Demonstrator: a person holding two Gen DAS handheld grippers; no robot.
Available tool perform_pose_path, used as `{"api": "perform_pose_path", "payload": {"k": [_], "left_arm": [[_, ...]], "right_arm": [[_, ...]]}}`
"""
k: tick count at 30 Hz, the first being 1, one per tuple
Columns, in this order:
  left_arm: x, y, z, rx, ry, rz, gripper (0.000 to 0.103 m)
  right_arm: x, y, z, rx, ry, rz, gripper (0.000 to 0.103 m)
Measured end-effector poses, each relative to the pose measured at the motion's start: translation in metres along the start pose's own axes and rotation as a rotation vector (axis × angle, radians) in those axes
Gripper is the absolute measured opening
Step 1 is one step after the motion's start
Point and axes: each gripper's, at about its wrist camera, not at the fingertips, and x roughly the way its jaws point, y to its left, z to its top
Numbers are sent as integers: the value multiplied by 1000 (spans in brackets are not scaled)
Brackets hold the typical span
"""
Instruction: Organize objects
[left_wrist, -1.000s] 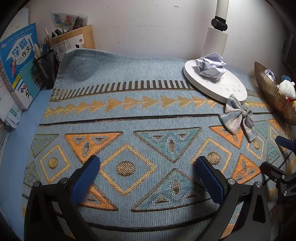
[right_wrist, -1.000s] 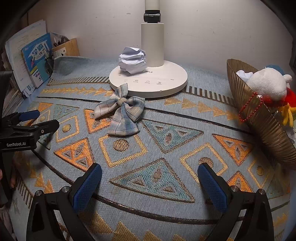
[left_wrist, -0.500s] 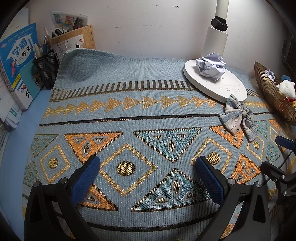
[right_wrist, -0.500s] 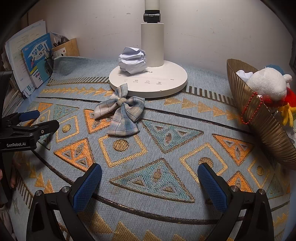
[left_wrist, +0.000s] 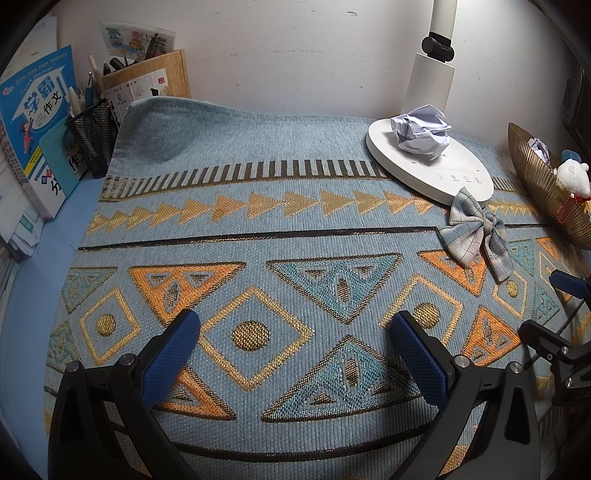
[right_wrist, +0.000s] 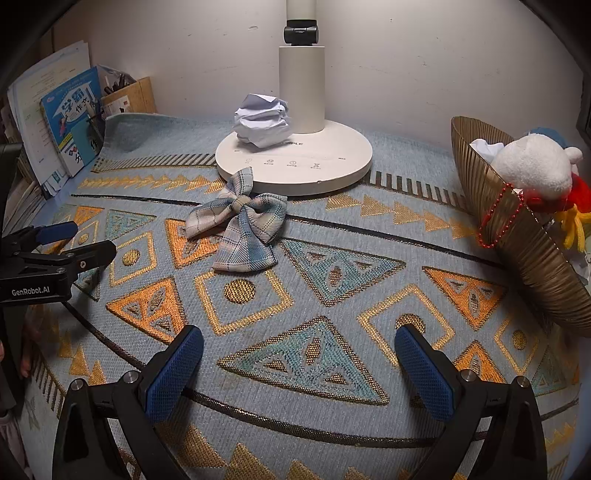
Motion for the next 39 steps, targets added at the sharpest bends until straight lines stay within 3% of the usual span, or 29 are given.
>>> {"api": "perform_pose_path", "payload": {"k": [23, 26, 28, 30, 33, 35, 36, 38, 39], "left_arm": [[4, -1, 10, -6, 15, -4, 102], [-8, -5, 28, -37, -94, -81, 102], [-19, -16, 47, -26, -178, -102, 102], [-19, -37, 70, 40, -211, -115, 102], [0, -71, 102, 178, -236, -158, 102], [15, -92, 111, 252, -231, -135, 102], [26, -101, 115, 283, -219, -113, 102], [39, -113, 120, 316, -207, -71, 103], [45, -117, 124, 316, -206, -63, 103]], "right_arm": [[4, -2, 8, -48, -14, 37, 103], [6, 7, 20, -111, -60, 82, 103], [7, 18, 30, -179, -99, 68, 103], [15, 27, 40, -238, -109, 58, 103], [34, 33, 52, -272, -48, 82, 101], [38, 27, 57, -241, -33, 179, 80], [39, 23, 59, -220, -36, 194, 77], [36, 15, 60, -193, -56, 179, 42], [36, 11, 60, -177, -60, 196, 33]]}}
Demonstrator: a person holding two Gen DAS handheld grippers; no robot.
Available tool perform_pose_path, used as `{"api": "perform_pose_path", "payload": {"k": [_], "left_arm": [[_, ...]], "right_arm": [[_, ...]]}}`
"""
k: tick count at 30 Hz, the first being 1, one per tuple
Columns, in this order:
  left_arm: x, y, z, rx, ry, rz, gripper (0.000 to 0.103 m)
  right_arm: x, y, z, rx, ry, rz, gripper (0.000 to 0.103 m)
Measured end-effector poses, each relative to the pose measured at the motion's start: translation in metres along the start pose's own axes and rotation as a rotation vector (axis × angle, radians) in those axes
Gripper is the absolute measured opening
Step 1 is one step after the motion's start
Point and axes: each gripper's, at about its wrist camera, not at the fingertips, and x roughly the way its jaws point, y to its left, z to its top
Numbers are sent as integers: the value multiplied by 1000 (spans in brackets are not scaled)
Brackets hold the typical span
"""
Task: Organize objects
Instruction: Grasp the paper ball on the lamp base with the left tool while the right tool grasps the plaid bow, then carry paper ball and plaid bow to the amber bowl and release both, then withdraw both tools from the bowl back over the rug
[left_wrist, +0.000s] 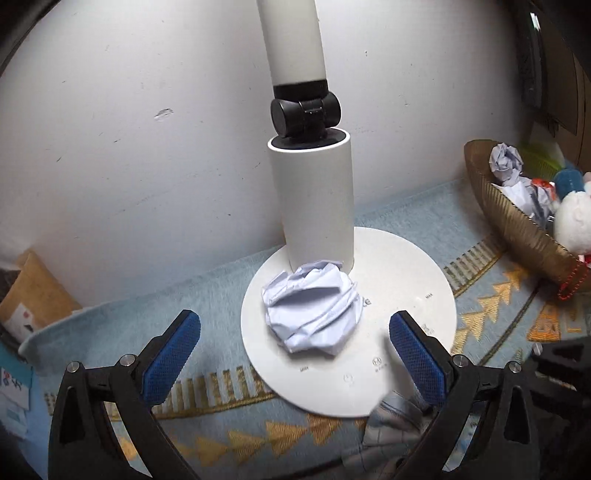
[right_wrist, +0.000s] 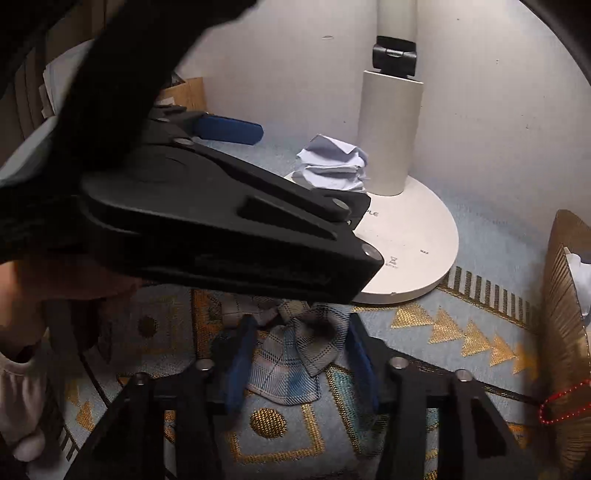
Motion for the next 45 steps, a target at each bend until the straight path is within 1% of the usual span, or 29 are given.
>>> {"api": "perform_pose_path", "payload": {"k": [1, 2, 3, 4, 5, 8, 9, 11, 15, 17, 19, 22, 25, 28, 30, 32, 34, 35, 36, 37, 38, 39, 40, 41, 42, 43, 45], "left_arm": [[6, -1, 2, -4, 3, -10, 102], [11, -2, 2, -9, 7, -30, 86], [16, -1, 1, -22, 20, -39, 58], [17, 2, 1, -49, 17, -39, 44], [15, 6, 2, -78, 4, -41, 44], [1, 24, -3, -175, -52, -107, 44], [-4, 28, -5, -180, -59, -104, 44], [-17, 33, -9, -170, -67, -61, 44], [-48, 47, -10, -211, -104, -53, 44], [-65, 49, -5, -219, -127, -41, 44], [-75, 48, 10, -216, -160, -51, 44], [-93, 33, 32, -196, -213, -70, 44], [-104, 13, 58, -192, -265, -128, 44], [-104, -18, 87, -159, -298, -183, 44], [-98, -43, 106, -122, -307, -214, 44], [-87, -66, 122, -94, -299, -244, 44], [-72, -89, 137, -66, -291, -278, 44], [-63, -101, 143, -42, -285, -282, 45], [-51, -113, 148, -13, -269, -268, 51], [-39, -124, 152, 16, -241, -254, 53], [-25, -134, 155, 46, -198, -273, 67], [-10, -139, 157, 58, -126, -306, 73], [2, -141, 158, 44, -69, -301, 99], [8, -139, 156, 30, -49, -311, 103], [9, -138, 154, 25, -51, -326, 103], [7, -134, 151, 24, -59, -328, 103], [-3, -130, 143, 46, -80, -318, 103]], "right_arm": [[-1, -5, -1, 19, -6, 22, 28], [-2, -10, -1, 39, -10, 48, 24], [-3, -15, -2, 63, -14, 71, 23], [-4, -21, -3, 87, -18, 92, 23], [-5, -26, -4, 110, -26, 109, 23], [-13, -39, -8, 161, -67, 141, 22], [-15, -41, -9, 170, -79, 155, 22], [-20, -45, -11, 189, -102, 172, 22], [-38, -58, -15, 291, -132, 263, 22], [-58, -66, -11, 338, -167, 290, 22], [-85, -76, -4, 354, -216, 289, 22], [-133, -98, 13, 344, -288, 211, 22], [-177, -131, 24, 374, -347, 144, 22], [-212, -167, 27, 402, -382, 29, 22], [-228, -190, 24, 428, -385, -34, 22], [-238, -212, 16, 466, -380, -84, 22], [-237, -232, 4, 507, -358, -120, 23], [-231, -241, -1, 520, -337, -136, 23], [-222, -249, -5, 525, -301, -152, 24], [-212, -256, -8, 531, -259, -165, 31], [-203, -263, -12, 543, -214, -183, 56], [-194, -270, -15, 558, -163, -209, 76], [-191, -275, -19, 573, -143, -287, 86], [-193, -278, -24, 567, -172, -307, 95], [-199, -283, -32, 561, -211, -280, 102], [-201, -287, -33, 574, -231, -259, 103], [-198, -291, -27, 603, -243, -232, 103]]}}
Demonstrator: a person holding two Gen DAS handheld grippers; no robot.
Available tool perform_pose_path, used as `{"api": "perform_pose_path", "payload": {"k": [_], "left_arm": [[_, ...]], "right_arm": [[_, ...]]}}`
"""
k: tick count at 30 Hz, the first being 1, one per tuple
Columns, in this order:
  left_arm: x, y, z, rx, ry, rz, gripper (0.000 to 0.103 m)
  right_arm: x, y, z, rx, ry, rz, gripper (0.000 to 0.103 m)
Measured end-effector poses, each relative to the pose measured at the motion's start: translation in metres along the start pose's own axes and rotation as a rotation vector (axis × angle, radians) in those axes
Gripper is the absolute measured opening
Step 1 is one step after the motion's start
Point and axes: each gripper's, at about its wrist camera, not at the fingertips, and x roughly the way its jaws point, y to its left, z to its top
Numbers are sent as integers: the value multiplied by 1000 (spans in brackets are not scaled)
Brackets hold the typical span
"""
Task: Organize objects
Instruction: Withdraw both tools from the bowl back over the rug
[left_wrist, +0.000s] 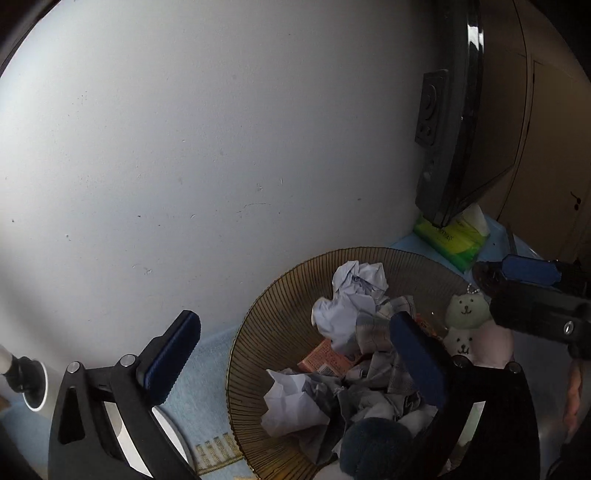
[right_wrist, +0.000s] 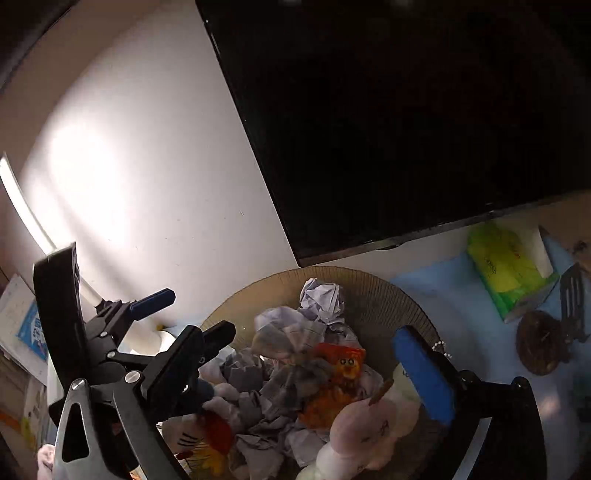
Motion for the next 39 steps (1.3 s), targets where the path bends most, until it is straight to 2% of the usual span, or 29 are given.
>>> {"api": "perform_pose_path", "payload": {"k": [3, 4, 5, 6, 10, 15, 20, 24, 28, 35, 39], "left_arm": [[-13, -5, -7, 31, -21, 51, 103], [-9, -20, -4, 32, -34, 62, 103], [-18, -19, -8, 29, -47, 77, 103], [-35, -19, -8, 31, -58, 102, 103], [-79, -7, -22, 27, -69, 240, 103], [-149, 22, -48, -24, -65, 331, 103], [-213, 40, -76, -55, -65, 420, 103], [-247, 47, -106, -86, -53, 436, 103], [-260, 50, -146, -144, -25, 430, 103], [-237, 59, -233, -306, 64, 388, 103], [-210, 60, -277, -333, 161, 373, 103]], "right_arm": [[-15, -4, -2, 27, -27, 21, 103], [-22, -4, -4, 31, -37, 26, 103], [-27, 13, -9, 31, -48, 31, 103], [-21, 34, -2, 30, -58, 36, 103], [-38, 67, -17, 24, -82, 57, 103], [-73, 110, -44, -1, -72, 102, 103], [-94, 143, -76, -33, -76, 111, 103], [-99, 155, -106, -34, -72, 113, 103], [-98, 162, -137, -38, -39, 92, 103], [-63, 164, -209, -149, 93, -27, 103], [-44, 158, -245, -188, 139, -93, 103]]}}
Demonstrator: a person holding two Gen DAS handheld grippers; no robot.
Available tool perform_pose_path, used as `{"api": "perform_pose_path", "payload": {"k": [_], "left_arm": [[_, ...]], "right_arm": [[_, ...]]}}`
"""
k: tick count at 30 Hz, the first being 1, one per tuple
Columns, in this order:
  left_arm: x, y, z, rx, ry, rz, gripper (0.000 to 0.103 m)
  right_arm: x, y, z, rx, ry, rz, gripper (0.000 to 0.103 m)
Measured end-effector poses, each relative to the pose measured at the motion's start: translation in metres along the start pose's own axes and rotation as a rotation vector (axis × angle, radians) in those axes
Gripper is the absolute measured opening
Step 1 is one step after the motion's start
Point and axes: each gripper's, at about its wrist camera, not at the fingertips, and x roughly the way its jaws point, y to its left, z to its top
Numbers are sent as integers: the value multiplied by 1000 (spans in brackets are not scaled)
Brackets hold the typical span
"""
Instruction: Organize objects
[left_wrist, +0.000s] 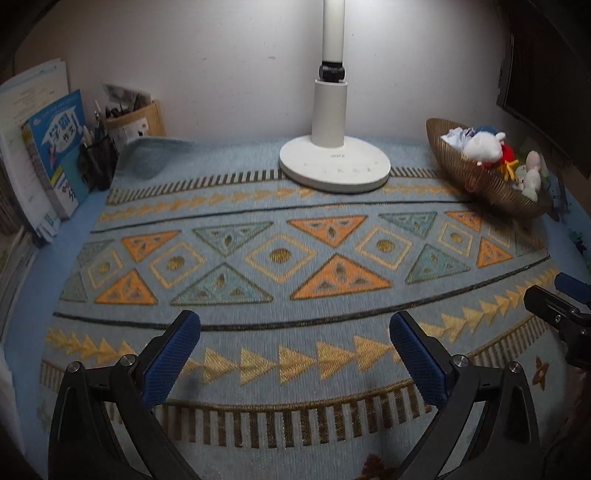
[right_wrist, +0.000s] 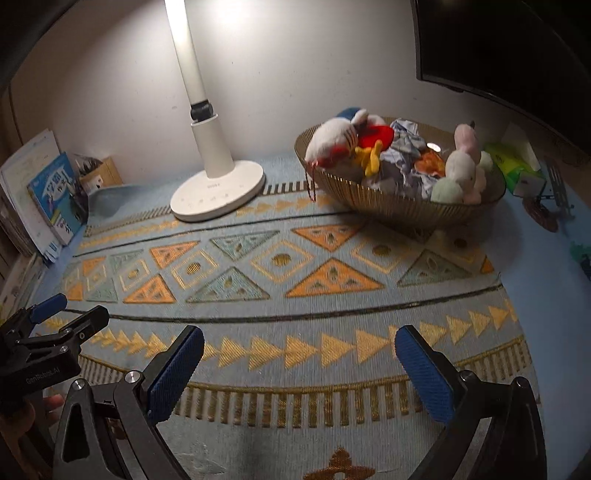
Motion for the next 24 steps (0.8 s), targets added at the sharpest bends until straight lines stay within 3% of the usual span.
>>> {"api": "perform_pose_path", "payload": {"k": [4, 9, 24], "left_arm": [[23, 0, -15, -24, 75, -8, 103], [23, -3, -16, -15, 79, -4, 103], [24, -1, -16, -22, 80, 1, 103]], "right_arm": [[24, -6, -22, 31, 60, -29, 103], [36, 3, -26, -21, 87, -129, 103], [37, 1, -24, -18, 88, -127, 103]]}}
